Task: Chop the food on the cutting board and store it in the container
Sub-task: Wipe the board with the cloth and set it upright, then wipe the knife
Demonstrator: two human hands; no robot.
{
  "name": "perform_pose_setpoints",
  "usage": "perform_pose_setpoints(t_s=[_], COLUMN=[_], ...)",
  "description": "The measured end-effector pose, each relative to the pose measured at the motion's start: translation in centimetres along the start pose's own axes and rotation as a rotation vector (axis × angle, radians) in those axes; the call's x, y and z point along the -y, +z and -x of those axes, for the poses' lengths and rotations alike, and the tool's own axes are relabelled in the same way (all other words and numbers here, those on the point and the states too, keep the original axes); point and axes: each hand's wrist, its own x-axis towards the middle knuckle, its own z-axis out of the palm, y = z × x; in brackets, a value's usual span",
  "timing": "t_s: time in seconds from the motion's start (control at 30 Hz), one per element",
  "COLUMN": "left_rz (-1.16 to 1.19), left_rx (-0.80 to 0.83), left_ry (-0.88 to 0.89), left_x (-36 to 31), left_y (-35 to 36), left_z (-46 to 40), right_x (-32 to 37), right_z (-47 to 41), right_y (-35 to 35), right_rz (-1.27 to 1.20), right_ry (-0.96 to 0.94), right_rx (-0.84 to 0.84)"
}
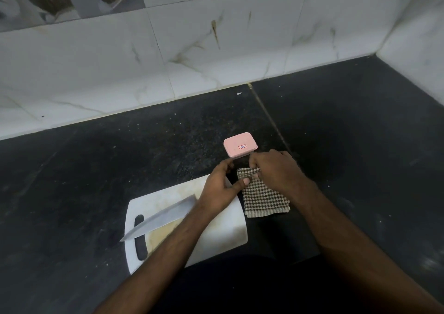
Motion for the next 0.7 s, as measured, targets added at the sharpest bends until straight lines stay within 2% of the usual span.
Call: perform_pose_setpoints(t_s=[0.1,0.17,0.23,0.4,0.57,0.63,0.7], left_rz=[0.260,0.478,0.618,0.794,1.045,1.086,1.124], left_rx=[0.098,0.141,0.097,-0.056,-0.128,-0.173,-0.210], left_ry=[-0.039,-0.038,-0.049,-0.136,-0.277,-0.323,-0.364], left_x=[-0.2,-0.4,-0.7,-0.9,0.9,1.7,2.5], left_y=[0.3,0.2,-0.4,-3.2,-6.2,-7.3,-8.6], left_z=[0.7,1.2,1.4,1.3,1.2,1.4,1.5], right_x=[1.1,1.9,2.5,4.1,7.1,8.4,9.7], right_z=[1.0,0.8,0.2,-0.8,-1.1,-1.7,-2.9], right_y=[-2.7,-3.8,-4.1,-1.5,1.1,2.1,3.2], right_rz=[-0.001,-0.065,-0.219,-0.623,-1.005,-1.074,-1.073], right_ry=[-0.079,-0.105,-0.098,-0.020,0.008,0.015,-0.002], right_rx=[0.042,0.000,-0.068,-0.256,-0.010,0.068,0.063])
